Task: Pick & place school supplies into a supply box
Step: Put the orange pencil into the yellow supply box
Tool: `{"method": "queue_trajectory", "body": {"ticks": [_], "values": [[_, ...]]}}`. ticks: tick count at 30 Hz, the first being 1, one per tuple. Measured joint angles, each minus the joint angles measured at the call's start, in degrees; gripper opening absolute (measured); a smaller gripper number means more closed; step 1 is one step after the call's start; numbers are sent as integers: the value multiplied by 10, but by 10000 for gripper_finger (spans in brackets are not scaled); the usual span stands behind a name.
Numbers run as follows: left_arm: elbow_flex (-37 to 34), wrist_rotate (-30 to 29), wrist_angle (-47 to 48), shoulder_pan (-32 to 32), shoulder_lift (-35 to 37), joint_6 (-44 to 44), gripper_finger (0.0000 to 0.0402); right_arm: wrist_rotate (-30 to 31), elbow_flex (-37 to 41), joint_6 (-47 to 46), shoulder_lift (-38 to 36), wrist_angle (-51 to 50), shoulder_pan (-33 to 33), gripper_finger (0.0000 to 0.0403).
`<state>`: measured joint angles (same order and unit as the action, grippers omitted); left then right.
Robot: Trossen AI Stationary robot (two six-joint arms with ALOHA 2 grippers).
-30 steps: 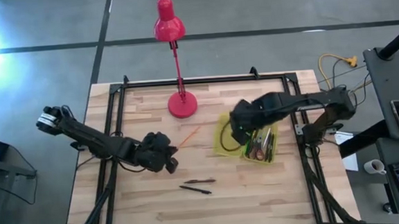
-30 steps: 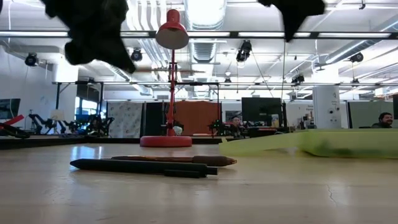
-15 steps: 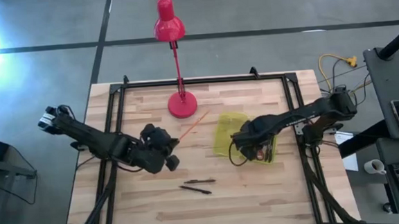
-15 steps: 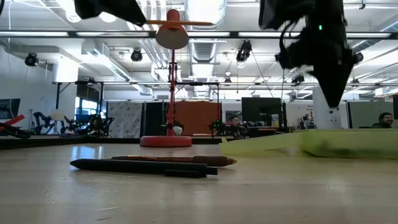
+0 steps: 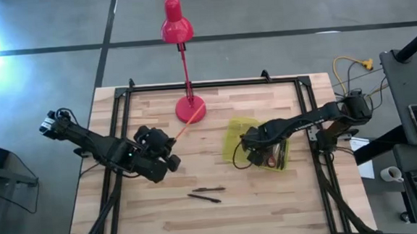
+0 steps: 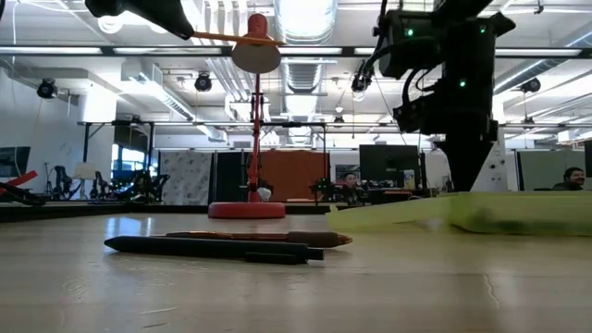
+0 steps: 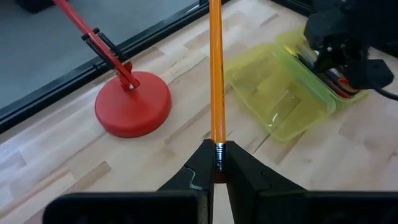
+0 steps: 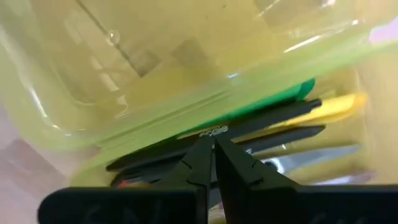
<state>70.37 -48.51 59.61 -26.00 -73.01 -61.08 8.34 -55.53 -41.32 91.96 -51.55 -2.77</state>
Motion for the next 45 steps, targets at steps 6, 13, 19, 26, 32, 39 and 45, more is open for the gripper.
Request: {"method": "queue_trajectory", "body": {"ticks": [6,13,19,26,32,39,45], "values": [[0,0,0,0,0,-13,8,-22,4,56,15,3,42,13],[0,-3,19,0,0,-34,8,-32,-34,94,28,87,44,13],[0,-13,24,0,3,-42,8,-37,-82,96,74,167,43,13],[0,-13,24,0,4,-45,8,-23,-153,133,122,144,40,13],[0,-13,24,0,4,-45,8,16,-175,155,85,58,32,13],[-5,-10,-8,0,0,-54,8,22,-116,84,35,-8,28,13],[-39,-10,-102,1,-1,-53,8,22,-40,-52,-55,-7,-20,13]]}}
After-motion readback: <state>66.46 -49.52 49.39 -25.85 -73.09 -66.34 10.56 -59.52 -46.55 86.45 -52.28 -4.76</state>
